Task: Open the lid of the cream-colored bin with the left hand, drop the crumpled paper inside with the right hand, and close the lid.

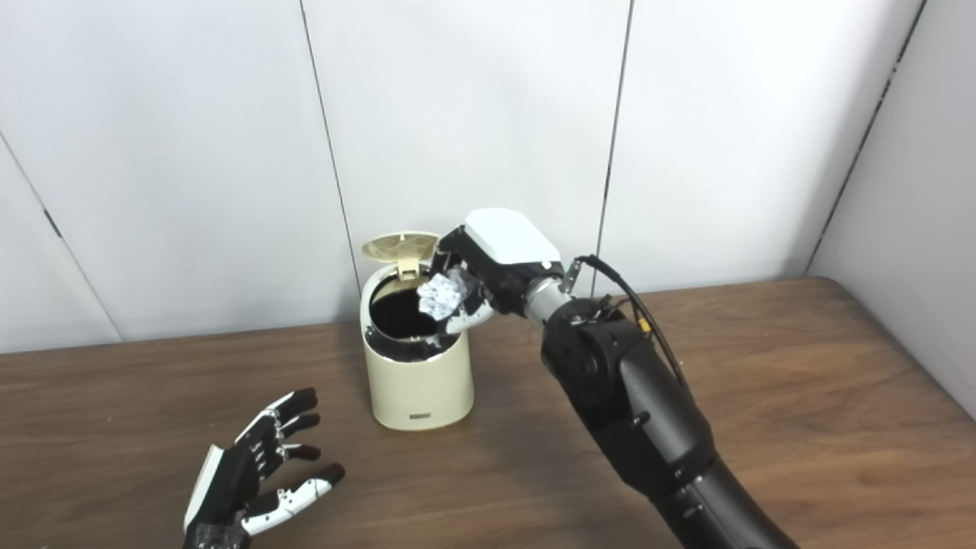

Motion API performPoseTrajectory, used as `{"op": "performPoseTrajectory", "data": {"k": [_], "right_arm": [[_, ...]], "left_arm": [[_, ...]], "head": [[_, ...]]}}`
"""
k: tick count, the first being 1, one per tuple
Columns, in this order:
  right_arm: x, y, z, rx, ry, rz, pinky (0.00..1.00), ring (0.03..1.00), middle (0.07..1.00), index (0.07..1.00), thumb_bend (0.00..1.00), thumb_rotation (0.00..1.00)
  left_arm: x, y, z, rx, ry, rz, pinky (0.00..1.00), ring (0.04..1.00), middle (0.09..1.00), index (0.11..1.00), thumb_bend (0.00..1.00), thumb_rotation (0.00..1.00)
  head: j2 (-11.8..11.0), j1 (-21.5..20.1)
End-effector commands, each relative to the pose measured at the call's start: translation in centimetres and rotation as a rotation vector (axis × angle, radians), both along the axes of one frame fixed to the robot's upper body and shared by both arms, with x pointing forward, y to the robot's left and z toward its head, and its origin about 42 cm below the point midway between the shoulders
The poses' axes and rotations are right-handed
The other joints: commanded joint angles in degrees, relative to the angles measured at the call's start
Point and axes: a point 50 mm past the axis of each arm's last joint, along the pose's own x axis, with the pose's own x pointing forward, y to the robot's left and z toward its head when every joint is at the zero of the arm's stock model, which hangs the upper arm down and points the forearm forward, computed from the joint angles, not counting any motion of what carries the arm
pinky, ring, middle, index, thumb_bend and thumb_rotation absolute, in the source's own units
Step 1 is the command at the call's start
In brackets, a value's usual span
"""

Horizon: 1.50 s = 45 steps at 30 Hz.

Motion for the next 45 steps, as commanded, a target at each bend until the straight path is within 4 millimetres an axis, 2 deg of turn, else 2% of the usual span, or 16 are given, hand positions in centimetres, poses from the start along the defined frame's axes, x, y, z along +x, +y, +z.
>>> {"op": "performPoseTrajectory", "data": {"k": [1,11,26,45], "right_arm": [[0.0,0.8,3.5,0.025,-0.122,0.026,0.32,0.411,0.508,0.493,0.50,0.00],[-0.2,1.9,3.5,0.010,-0.106,0.019,0.34,0.416,0.511,0.490,0.50,0.00],[0.2,2.8,0.9,-0.012,-0.107,0.016,0.32,0.407,0.512,0.506,0.50,0.00],[0.5,2.9,-0.6,-0.003,-0.135,0.008,0.32,0.402,0.506,0.509,0.50,0.00]], "left_arm": [[0.3,-0.4,1.0,-0.014,-0.055,-0.001,0.63,0.816,0.863,0.873,0.71,0.10],[0.4,-0.5,0.9,-0.004,-0.059,0.007,0.62,0.804,0.856,0.873,0.72,0.10],[0.3,-0.5,1.0,-0.012,-0.056,0.003,0.63,0.815,0.861,0.874,0.71,0.10],[0.2,-0.4,1.1,-0.012,-0.060,0.007,0.62,0.809,0.857,0.870,0.72,0.11]], "head": [[0.04,-0.01],[0.18,0.23],[0.42,0.31],[0.65,0.40]]}}
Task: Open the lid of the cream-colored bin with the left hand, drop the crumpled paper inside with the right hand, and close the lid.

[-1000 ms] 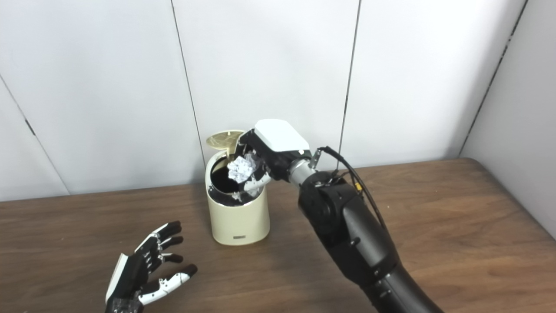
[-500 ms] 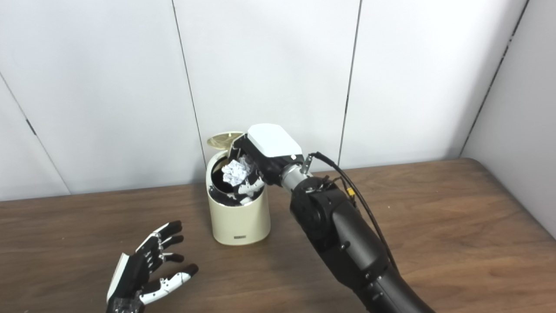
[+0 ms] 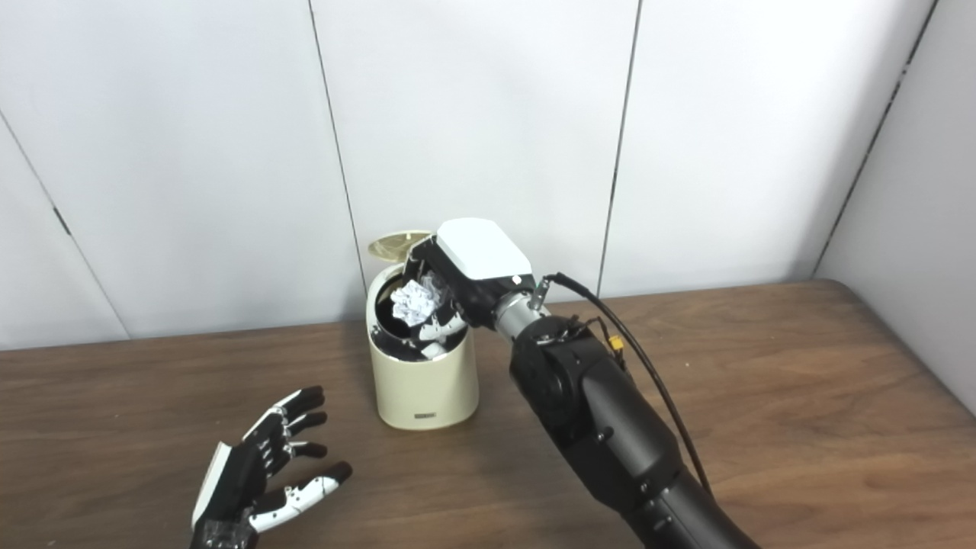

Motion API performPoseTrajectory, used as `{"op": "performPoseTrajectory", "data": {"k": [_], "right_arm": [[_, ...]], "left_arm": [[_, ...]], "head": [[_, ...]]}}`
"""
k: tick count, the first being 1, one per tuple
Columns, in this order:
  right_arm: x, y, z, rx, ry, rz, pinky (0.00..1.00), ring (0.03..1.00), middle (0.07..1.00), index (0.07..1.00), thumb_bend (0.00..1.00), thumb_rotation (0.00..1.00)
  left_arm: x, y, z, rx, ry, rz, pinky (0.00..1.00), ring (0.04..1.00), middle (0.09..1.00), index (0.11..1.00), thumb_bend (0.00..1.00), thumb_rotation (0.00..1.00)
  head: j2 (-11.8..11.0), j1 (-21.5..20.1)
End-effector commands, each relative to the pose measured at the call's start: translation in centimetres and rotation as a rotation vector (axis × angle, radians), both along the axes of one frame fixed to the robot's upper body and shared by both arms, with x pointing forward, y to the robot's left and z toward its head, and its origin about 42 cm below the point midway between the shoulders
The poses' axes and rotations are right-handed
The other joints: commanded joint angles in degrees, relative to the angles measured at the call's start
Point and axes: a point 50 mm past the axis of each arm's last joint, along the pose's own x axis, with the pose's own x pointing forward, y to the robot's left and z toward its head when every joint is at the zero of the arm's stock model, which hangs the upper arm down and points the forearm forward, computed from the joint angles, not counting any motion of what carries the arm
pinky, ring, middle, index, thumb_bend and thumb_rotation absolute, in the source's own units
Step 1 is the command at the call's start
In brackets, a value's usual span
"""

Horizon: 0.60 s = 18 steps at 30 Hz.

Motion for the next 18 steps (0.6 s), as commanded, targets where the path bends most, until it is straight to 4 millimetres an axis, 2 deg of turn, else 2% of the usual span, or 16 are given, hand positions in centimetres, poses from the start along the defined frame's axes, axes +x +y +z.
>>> {"op": "performPoseTrajectory", "data": {"k": [1,4,6,7,8,10,12,18], "right_arm": [[0.16,0.18,1.19,0.006,-0.061,0.002,0.32,0.402,0.507,0.510,0.50,0.00],[0.15,0.19,1.04,-0.005,-0.041,-0.014,0.33,0.405,0.503,0.519,0.50,0.00],[0.01,0.24,1.08,-0.043,-0.002,-0.030,0.33,0.402,0.504,0.558,0.50,0.00],[-0.09,0.23,1.14,-0.067,0.017,-0.034,0.33,0.412,0.518,0.624,0.52,0.00],[-0.18,0.20,1.19,-0.092,0.028,-0.036,0.38,0.521,0.611,0.693,0.74,0.07],[-0.29,0.09,1.22,-0.116,0.039,-0.038,0.45,0.639,0.722,0.741,0.86,0.12],[-0.32,0.02,1.23,-0.113,0.047,-0.037,0.49,0.684,0.769,0.753,0.89,0.13],[-0.41,-0.15,1.23,-0.105,0.055,-0.031,0.51,0.660,0.754,0.721,0.88,0.10]], "left_arm": [[0.18,-0.15,1.08,-0.008,-0.060,0.003,0.62,0.811,0.857,0.870,0.72,0.11],[0.18,-0.12,1.09,-0.003,-0.065,0.001,0.62,0.810,0.857,0.871,0.71,0.11],[0.19,-0.09,1.08,-0.003,-0.062,0.000,0.63,0.811,0.859,0.873,0.71,0.11],[0.19,-0.07,1.08,-0.002,-0.063,0.001,0.63,0.811,0.859,0.873,0.71,0.11],[0.18,-0.07,1.10,0.000,-0.063,0.003,0.63,0.806,0.855,0.869,0.71,0.11],[0.20,-0.06,1.12,-0.007,-0.062,0.004,0.62,0.805,0.855,0.869,0.71,0.11],[0.23,-0.03,1.12,-0.015,-0.059,0.002,0.62,0.807,0.856,0.869,0.72,0.10],[0.30,0.02,1.06,-0.014,-0.061,-0.003,0.62,0.810,0.858,0.870,0.71,0.09]], "head": [[0.04,-0.04],[0.11,0.01],[0.11,0.01],[0.24,0.01],[0.24,0.01],[0.28,-0.12],[0.30,-0.25],[0.28,-0.26]]}}
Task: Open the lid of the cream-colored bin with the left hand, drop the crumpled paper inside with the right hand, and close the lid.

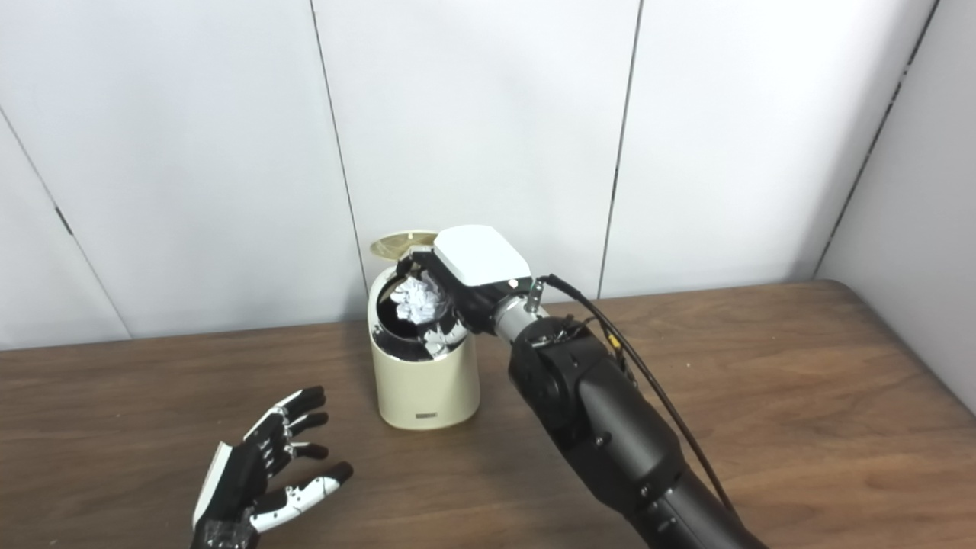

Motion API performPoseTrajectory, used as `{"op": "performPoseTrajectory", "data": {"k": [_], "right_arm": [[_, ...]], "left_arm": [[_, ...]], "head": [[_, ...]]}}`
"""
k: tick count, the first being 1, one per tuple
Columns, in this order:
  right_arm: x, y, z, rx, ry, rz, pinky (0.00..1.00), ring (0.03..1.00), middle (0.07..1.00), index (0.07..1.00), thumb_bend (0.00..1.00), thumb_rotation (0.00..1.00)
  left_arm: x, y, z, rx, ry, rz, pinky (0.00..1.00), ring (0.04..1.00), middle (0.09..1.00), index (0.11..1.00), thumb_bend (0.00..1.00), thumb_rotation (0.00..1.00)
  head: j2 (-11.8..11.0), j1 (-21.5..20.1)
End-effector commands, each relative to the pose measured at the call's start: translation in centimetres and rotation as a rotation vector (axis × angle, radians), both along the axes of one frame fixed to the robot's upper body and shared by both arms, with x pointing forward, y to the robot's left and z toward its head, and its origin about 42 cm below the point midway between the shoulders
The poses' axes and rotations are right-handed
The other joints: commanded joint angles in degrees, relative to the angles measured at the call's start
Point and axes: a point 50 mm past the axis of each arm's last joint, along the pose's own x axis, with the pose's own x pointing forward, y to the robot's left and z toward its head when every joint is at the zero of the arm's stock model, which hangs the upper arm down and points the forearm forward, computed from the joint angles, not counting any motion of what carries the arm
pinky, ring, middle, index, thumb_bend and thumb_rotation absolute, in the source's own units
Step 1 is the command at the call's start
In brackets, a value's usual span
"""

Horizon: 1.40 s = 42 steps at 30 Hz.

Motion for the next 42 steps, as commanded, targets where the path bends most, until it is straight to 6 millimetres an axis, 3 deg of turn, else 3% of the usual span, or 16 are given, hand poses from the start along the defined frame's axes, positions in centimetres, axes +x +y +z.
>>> {"op": "performPoseTrajectory", "data": {"k": [1,14,20,25,42], "right_arm": [[0.03,-0.23,0.93,-0.002,-0.009,0.007,0.51,0.659,0.752,0.720,0.88,0.10],[-0.06,-0.34,1.06,0.006,-0.013,0.031,0.51,0.638,0.740,0.714,0.88,0.09],[-0.36,-0.25,1.30,-0.033,0.005,0.018,0.51,0.705,0.841,0.800,0.90,0.15],[-0.54,-0.23,1.32,-0.033,0.002,0.019,0.53,0.734,0.885,0.817,0.92,0.14],[-0.51,-0.27,1.48,-0.058,-0.017,0.024,0.56,0.720,0.870,0.809,0.90,0.16]], "left_arm": [[0.32,0.01,1.05,-0.007,-0.062,-0.001,0.62,0.809,0.856,0.868,0.71,0.10],[0.53,0.05,0.93,-0.010,-0.062,-0.005,0.64,0.812,0.856,0.860,0.71,0.10],[0.48,0.01,1.02,-0.003,-0.060,-0.004,0.64,0.809,0.853,0.858,0.71,0.10],[0.44,-0.01,1.06,-0.004,-0.064,-0.004,0.64,0.807,0.853,0.857,0.71,0.10],[0.59,-0.06,0.99,0.001,-0.066,-0.004,0.64,0.806,0.848,0.852,0.72,0.12]], "head": [[0.03,-0.02],[-0.15,-0.17],[0.01,-0.13],[0.20,0.09],[0.35,0.24]]}}
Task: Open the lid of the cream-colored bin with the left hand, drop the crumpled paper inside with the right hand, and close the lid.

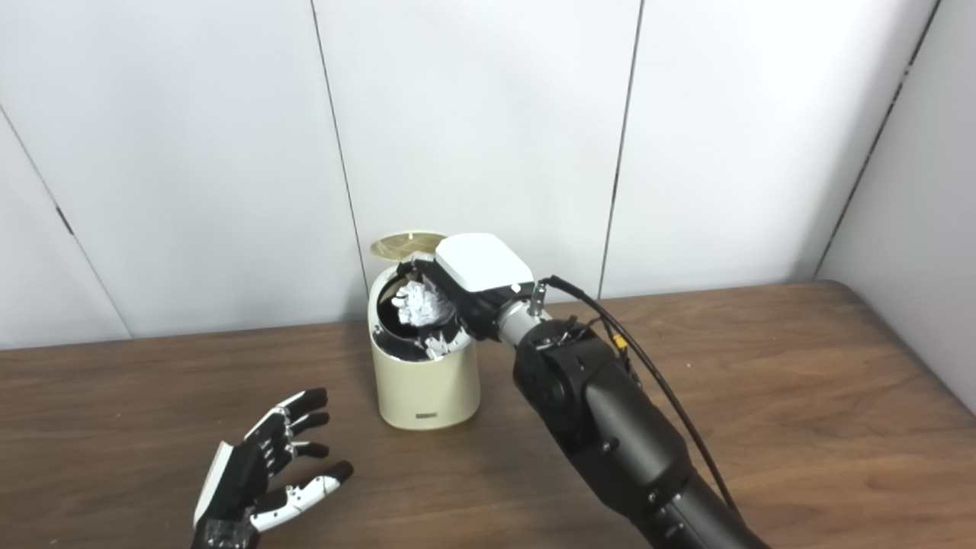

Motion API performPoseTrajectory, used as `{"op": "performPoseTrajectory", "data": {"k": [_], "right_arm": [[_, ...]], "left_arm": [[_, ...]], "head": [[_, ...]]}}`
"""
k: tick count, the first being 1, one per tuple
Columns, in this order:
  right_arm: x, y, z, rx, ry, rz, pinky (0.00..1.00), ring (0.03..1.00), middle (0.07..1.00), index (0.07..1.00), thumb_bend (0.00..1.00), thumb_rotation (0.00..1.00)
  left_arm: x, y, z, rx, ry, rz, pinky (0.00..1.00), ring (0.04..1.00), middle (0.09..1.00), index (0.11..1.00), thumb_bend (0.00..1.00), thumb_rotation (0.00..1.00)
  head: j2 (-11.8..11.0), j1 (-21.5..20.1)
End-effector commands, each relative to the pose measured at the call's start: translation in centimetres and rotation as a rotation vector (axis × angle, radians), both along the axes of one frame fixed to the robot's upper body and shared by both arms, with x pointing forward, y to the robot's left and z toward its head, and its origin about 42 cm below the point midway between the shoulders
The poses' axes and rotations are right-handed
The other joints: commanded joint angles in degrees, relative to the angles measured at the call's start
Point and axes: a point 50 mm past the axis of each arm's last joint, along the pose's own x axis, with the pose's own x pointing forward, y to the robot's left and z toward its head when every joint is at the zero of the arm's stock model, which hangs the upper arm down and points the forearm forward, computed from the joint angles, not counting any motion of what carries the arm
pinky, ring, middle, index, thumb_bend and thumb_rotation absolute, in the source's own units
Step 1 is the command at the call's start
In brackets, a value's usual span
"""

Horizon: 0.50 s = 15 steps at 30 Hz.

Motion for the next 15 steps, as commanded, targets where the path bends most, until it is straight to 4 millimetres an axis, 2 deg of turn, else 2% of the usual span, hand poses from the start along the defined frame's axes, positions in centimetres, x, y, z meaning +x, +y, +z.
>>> {"op": "performPoseTrajectory", "data": {"k": [1,8,15], "right_arm": [[0.16,-0.19,1.38,-0.026,-0.044,0.004,0.57,0.726,0.870,0.810,0.91,0.16],[0.07,-0.22,1.41,-0.053,-0.065,0.016,0.68,0.870,0.940,0.849,0.93,0.21],[0.03,-0.43,1.41,-0.054,-0.080,0.022,0.74,0.895,0.958,0.868,0.94,0.23]], "left_arm": [[0.56,-0.07,1.01,-0.004,-0.066,-0.001,0.63,0.806,0.847,0.851,0.72,0.12],[0.52,-0.02,1.00,-0.008,-0.068,-0.003,0.65,0.812,0.850,0.850,0.72,0.11],[0.47,-0.05,1.03,-0.006,-0.067,-0.001,0.64,0.809,0.849,0.851,0.72,0.11]], "head": [[0.05,0.00],[0.10,-0.02],[0.18,0.08]]}}
